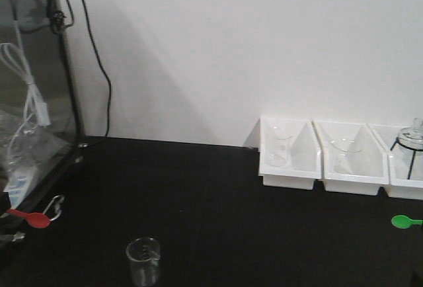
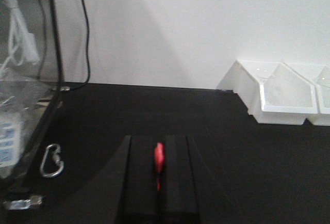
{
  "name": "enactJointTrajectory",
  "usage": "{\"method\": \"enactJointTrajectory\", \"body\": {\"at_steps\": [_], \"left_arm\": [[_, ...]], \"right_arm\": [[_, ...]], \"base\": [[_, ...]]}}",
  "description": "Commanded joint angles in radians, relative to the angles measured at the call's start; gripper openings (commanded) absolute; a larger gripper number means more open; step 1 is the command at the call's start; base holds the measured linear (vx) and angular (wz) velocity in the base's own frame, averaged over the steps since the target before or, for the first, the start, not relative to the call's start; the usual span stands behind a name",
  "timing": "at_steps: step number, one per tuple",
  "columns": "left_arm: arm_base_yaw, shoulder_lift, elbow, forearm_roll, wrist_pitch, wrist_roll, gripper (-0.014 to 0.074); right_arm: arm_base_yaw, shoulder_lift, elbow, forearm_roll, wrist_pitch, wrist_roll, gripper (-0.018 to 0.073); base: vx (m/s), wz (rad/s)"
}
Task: Sort red and green spoons into left cabinet
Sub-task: 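Drive the base away from the bench across the lab floor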
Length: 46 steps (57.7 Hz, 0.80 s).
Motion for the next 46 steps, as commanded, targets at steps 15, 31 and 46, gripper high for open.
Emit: {"method": "enactJointTrajectory", "body": {"at_steps": [15,31,46], "left_arm": [[-0.006,-0.008,-0.029,-0.002,-0.079,-0.002,-0.0006],[-0.006,-0.008,-0.029,-0.002,-0.079,-0.002,-0.0006],[-0.006,-0.008,-0.029,-0.002,-0.072,-0.002,-0.0006]], "right_arm": [[0.0,-0.009,-0.036,-0.002,-0.082,-0.003,-0.0003],[0.0,-0.009,-0.036,-0.002,-0.082,-0.003,-0.0003],[0.0,-0.009,-0.036,-0.002,-0.082,-0.003,-0.0003]], "base": [[-0.15,0.55],[-0.18,0.64],[-0.16,0.66]]}}
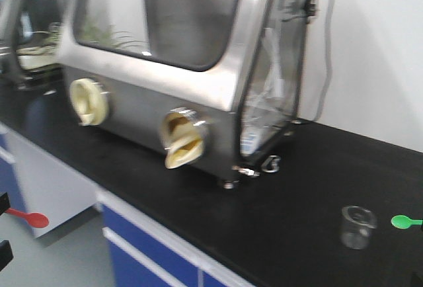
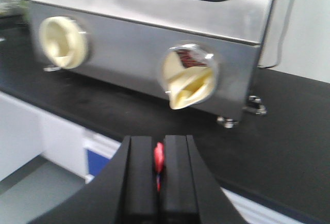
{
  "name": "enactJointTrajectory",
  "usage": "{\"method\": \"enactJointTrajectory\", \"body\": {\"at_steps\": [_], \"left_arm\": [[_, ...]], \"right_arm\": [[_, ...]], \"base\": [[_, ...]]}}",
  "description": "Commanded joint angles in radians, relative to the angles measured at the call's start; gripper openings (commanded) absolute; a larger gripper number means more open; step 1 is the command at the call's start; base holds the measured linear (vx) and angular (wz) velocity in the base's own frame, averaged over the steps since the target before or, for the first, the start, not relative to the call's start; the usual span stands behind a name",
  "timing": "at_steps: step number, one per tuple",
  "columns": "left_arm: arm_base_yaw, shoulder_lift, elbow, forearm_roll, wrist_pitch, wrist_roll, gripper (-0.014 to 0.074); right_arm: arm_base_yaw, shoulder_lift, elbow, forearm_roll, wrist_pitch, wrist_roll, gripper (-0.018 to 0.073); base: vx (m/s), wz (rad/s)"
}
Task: Sort red and green spoons into left cabinet
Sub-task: 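Drive the base away from the bench across the lab floor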
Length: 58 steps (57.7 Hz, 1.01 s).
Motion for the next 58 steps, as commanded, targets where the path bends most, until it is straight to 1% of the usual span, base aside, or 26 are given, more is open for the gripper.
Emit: {"method": "enactJointTrajectory", "body": {"at_steps": [1,31,58], "left_arm": [[-0.006,-0.008,-0.029,-0.002,-0.073,-0.002,-0.0006],[-0.006,-0.008,-0.029,-0.002,-0.073,-0.002,-0.0006],[-0.006,-0.008,-0.029,-0.002,-0.073,-0.002,-0.0006]], "right_arm": [[0.0,-0.009,-0.036,-0.002,-0.082,-0.003,-0.0003],[0.0,-0.009,-0.036,-0.002,-0.082,-0.003,-0.0003],[0.0,-0.009,-0.036,-0.002,-0.082,-0.003,-0.0003]], "base": [[-0.14,0.68],[-0.08,0.74],[0.13,0.57]]}}
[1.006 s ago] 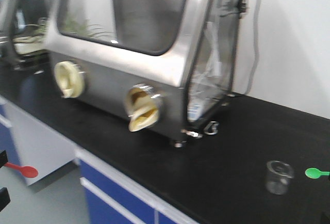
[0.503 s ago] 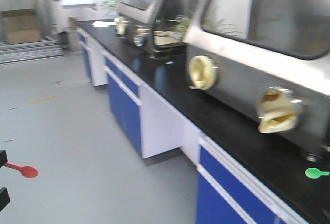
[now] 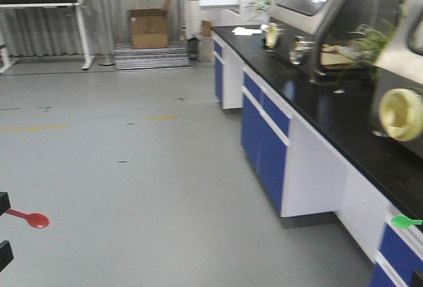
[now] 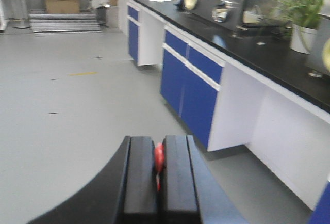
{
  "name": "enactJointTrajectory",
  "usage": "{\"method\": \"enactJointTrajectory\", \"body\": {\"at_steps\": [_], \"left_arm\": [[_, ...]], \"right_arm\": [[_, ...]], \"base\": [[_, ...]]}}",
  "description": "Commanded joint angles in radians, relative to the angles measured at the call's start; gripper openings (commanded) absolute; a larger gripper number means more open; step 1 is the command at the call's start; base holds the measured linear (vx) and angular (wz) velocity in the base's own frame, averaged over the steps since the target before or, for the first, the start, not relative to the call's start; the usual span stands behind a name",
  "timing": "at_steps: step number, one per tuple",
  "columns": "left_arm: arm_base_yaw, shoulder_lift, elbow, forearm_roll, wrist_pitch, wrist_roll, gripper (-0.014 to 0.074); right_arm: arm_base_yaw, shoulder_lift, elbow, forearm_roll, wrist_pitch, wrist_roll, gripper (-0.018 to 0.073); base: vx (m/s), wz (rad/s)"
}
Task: Sort red and green spoons into left cabinet
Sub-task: 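Drive the base away from the bench across the lab floor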
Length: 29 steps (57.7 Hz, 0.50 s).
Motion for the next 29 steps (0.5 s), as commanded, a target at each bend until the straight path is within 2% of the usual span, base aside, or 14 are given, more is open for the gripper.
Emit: {"method": "enactJointTrajectory", "body": {"at_steps": [1,29], "left_arm": [[-0.006,-0.008,-0.029,-0.002,-0.074,-0.002,-0.0006],[-0.006,-0.008,-0.029,-0.002,-0.074,-0.002,-0.0006]], "right_arm": [[0.0,-0.009,-0.036,-0.002,-0.082,-0.003,-0.0003],[0.0,-0.009,-0.036,-0.002,-0.082,-0.003,-0.0003]], "base": [[0.21,0.49],[0.3,0.42]]}}
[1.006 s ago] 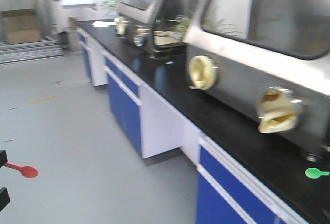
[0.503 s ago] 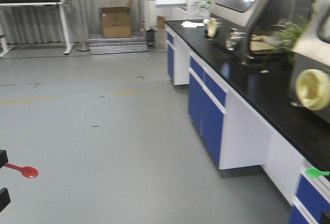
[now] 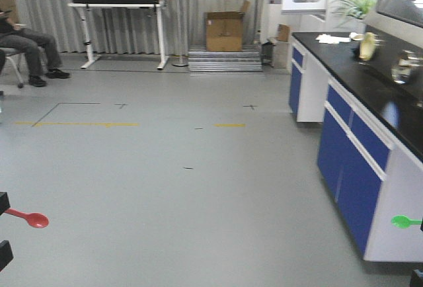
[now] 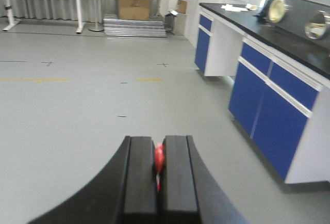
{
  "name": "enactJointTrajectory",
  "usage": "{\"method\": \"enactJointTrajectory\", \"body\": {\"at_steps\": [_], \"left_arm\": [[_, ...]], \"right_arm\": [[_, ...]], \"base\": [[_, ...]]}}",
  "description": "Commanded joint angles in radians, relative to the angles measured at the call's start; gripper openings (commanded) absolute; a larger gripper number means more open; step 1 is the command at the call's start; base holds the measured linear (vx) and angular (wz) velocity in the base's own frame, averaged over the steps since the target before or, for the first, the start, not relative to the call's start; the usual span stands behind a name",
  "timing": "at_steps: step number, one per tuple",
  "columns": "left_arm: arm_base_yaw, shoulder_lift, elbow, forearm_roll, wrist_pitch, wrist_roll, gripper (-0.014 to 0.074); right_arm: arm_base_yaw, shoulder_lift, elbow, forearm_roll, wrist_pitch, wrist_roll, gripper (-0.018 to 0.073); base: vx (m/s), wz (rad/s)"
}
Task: Sort red and green spoons into left cabinet
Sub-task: 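Drive the base away from the bench across the lab floor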
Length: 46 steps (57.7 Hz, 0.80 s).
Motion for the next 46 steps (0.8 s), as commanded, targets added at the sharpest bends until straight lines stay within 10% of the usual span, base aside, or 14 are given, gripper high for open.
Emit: {"method": "enactJointTrajectory", "body": {"at_steps": [1,46], "left_arm": [[-0.006,-0.008,-0.029,-0.002,-0.074,-0.002,-0.0006],[-0.006,-0.008,-0.029,-0.002,-0.074,-0.002,-0.0006]], "right_arm": [[0.0,-0.009,-0.036,-0.002,-0.082,-0.003,-0.0003],[0.0,-0.009,-0.036,-0.002,-0.082,-0.003,-0.0003]], "base": [[0.4,0.35],[0.49,0.17]]}}
